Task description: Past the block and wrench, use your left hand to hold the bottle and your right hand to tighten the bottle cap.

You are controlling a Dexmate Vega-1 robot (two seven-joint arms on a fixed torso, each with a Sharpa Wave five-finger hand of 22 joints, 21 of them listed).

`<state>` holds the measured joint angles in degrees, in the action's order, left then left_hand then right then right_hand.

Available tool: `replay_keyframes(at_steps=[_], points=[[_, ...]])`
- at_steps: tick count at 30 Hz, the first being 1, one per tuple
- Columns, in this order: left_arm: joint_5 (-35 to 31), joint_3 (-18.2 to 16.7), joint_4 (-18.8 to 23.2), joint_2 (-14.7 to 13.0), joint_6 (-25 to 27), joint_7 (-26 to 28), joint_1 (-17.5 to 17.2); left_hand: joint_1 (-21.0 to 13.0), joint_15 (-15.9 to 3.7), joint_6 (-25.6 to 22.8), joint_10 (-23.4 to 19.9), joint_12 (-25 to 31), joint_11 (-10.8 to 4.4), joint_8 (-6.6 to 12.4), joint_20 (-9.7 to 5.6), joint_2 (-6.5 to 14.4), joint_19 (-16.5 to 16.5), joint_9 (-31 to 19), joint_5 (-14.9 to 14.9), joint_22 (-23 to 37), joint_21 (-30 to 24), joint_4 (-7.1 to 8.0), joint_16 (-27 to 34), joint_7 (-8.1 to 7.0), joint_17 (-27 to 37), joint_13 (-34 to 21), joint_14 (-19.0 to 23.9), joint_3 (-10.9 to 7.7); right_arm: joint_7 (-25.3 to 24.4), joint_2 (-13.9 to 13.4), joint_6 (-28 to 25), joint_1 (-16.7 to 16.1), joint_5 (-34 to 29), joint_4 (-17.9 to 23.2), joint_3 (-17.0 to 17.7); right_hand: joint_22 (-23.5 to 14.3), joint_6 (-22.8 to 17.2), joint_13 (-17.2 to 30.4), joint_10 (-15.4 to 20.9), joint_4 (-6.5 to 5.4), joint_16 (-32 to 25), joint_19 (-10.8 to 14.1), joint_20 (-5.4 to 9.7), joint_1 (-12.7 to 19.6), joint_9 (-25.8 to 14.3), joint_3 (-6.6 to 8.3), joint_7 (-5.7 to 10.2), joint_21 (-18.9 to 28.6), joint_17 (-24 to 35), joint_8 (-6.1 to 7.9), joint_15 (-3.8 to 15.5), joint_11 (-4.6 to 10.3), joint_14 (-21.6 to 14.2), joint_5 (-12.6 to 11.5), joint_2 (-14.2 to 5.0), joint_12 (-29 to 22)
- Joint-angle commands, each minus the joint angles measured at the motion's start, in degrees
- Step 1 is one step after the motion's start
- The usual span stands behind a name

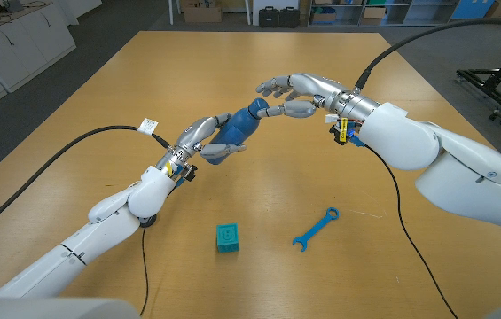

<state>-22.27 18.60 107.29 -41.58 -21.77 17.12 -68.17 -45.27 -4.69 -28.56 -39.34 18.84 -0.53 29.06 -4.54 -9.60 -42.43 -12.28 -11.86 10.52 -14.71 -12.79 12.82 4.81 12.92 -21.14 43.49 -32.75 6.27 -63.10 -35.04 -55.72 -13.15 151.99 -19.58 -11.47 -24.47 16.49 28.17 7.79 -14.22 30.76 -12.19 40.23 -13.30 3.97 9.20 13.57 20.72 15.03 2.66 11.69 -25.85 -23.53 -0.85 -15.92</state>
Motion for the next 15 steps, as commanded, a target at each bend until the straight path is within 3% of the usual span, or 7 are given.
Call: replay_keyframes(at_steps=[1, 15], points=[[-0.65, 0.95, -3.6, 1.69, -3.75, 2.3, 1.14, -10.22, -8.9, -9.67, -5.55, 0.07, -5.55, 0.37, -4.42, 12.33, -0.25, -0.08, -0.25, 0.23, 0.08, 2.45, 0.24, -8.75, 0.32, -0.34, 0.64, -2.73, 2.97, 0.07, -2.08, 1.52, 0.57, 1.52, 0.41, -0.08, -0.7, 0.14, 0.61, -0.23, -0.38, 0.58, -0.04, 0.74, -0.1, -0.19, 0.02, 0.36, 0.19, 0.35, 0.23, 0.07, -0.88, -0.4, -0.1, -0.22], [-1.81, 1.55, -5.53, 3.12, -6.29, 3.84, 1.88, -10.59, -8.92, -10.13, -6.1, 0.16, -5.66, 0.55, -4.59, 12.35, -0.41, -0.07, -0.23, 0.24, 0.04, 2.43, 0.37, -8.95, 0.44, -0.47, 0.96, -2.6, 4.72, -0.5, -6.0, 4.48, -2.06, 3.7, -2.41, -0.06, -2.05, -0.15, 2.02, -0.39, -0.63, 1.79, 0.31, 1.01, -0.07, -0.33, 0.43, 0.71, 0.15, 0.6, 0.63, 0.32, -1.85, -0.66, -0.24, -0.6]])
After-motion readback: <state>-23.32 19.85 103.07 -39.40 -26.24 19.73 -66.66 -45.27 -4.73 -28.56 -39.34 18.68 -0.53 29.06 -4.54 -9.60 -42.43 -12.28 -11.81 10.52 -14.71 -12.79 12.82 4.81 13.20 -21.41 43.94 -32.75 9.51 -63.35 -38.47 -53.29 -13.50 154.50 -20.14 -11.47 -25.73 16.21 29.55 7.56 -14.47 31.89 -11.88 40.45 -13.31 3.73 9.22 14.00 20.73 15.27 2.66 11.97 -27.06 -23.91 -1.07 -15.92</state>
